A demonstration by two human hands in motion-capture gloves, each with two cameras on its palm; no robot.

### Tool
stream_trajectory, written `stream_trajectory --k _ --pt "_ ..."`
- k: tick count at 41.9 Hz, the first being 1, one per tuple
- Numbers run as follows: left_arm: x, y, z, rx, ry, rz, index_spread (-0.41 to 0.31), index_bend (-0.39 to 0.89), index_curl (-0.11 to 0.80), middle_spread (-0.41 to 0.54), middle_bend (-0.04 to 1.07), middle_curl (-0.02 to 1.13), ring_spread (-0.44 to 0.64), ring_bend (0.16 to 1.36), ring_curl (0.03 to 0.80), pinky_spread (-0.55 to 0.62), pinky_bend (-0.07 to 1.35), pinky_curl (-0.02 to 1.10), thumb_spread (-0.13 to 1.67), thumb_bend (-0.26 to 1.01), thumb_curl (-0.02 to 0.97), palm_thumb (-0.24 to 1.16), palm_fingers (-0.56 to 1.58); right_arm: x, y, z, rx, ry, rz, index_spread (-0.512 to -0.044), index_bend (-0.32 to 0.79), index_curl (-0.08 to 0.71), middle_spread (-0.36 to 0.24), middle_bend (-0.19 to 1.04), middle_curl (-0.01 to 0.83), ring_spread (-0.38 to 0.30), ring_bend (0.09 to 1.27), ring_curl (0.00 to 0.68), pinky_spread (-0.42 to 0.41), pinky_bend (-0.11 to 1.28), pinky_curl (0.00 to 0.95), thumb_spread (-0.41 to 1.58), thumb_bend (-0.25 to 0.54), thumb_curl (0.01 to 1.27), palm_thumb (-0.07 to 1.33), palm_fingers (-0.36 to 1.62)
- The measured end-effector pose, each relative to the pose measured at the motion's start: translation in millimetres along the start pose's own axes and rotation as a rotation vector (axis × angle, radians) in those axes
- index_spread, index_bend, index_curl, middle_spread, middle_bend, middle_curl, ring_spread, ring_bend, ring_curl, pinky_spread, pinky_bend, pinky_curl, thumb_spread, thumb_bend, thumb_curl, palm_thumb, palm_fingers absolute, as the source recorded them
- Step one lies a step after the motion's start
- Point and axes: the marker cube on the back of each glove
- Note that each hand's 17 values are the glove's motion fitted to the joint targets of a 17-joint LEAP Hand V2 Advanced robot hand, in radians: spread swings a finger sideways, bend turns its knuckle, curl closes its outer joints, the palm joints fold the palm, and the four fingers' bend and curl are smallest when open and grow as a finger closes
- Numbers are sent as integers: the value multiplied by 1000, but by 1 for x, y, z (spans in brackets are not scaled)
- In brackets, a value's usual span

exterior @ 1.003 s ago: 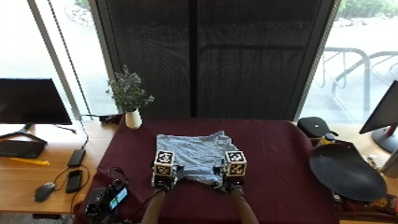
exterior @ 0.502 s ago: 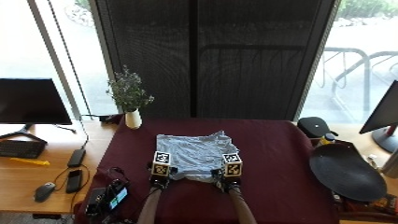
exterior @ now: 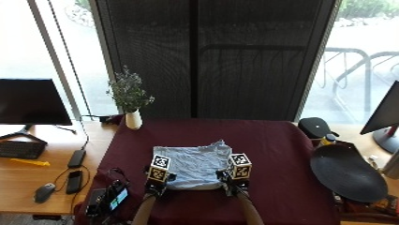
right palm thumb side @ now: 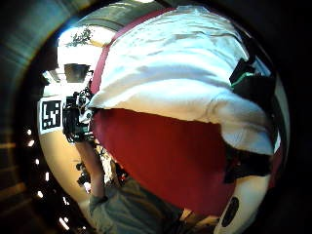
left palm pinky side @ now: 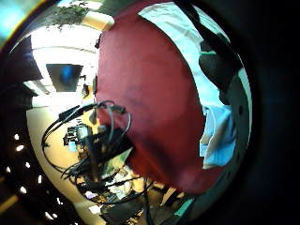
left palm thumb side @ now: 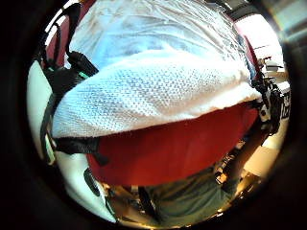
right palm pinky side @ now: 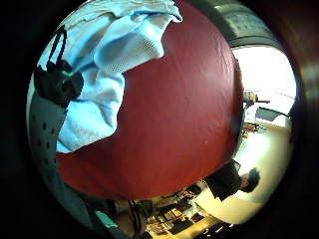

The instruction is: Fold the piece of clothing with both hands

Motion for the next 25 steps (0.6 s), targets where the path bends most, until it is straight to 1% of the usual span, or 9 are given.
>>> stream_trajectory --k 2,3,4,6,10,20,23,24,25 --pt "-1 10 -8 -69 30 39 -280 293 426 -297 441 500 -291 521 365 64 93 203 1085 -17 335 677 1052 9 -6 -2 -11 -16 5 -291 278 338 -154 307 349 -190 528 338 -51 423 282 1191 123 428 985 952" --pt "-2 15 -14 -107 44 56 -282 286 428 -304 460 505 -296 514 365 60 89 197 1084 -18 335 675 1060 11 -9 -5 -13 -21 2 -290 242 334 -155 314 357 -205 554 351 -80 442 294 1155 106 432 980 1046" --pt "-4 19 -20 -145 58 72 -284 285 431 -308 454 502 -297 512 367 56 92 194 1084 -19 335 676 1058 12 -11 -11 -17 -23 -4 -291 231 333 -156 298 353 -207 534 340 -84 422 284 1153 103 432 985 1028" --pt "-8 24 -32 -217 84 97 -288 277 435 -318 468 505 -304 504 368 51 89 183 1084 -19 334 676 1064 11 -13 -27 -26 -18 -20 -288 185 336 -158 294 364 -223 561 361 -122 444 305 1109 85 439 989 1126" --pt "-17 21 -64 -273 118 96 -292 262 442 -328 491 508 -314 497 372 43 81 161 1083 -19 333 677 1075 9 -29 -65 21 -11 -17 -288 143 339 -161 280 377 -234 582 384 -164 456 328 1054 57 449 997 1175" --pt "-39 -55 -103 -338 156 -52 -298 226 457 -342 544 516 -338 530 393 33 73 113 1097 -21 328 669 1103 8 -101 -124 232 -154 165 -292 76 297 -165 305 413 -243 657 418 -230 512 361 1014 19 458 1040 1214" --pt "-38 -69 -107 -371 143 -56 -296 205 459 -350 613 533 -346 582 413 41 43 86 1121 -16 323 666 1144 12 -119 -129 237 -179 204 -294 91 292 -166 307 420 -242 664 423 -238 518 366 1006 2 459 1040 1209" --pt "-37 -73 -108 -369 132 -61 -300 222 466 -345 573 516 -342 540 396 35 86 94 1112 -18 324 666 1096 17 -129 -127 226 -185 230 -293 101 293 -171 313 424 -240 670 426 -245 517 367 999 -3 460 1042 1230" --pt "-36 -78 -111 -358 120 -68 -298 197 461 -352 637 544 -352 631 433 41 31 73 1133 -15 322 665 1162 24 -142 -125 216 -186 265 -294 104 293 -172 318 427 -241 670 427 -251 519 368 993 -6 461 1046 1233"
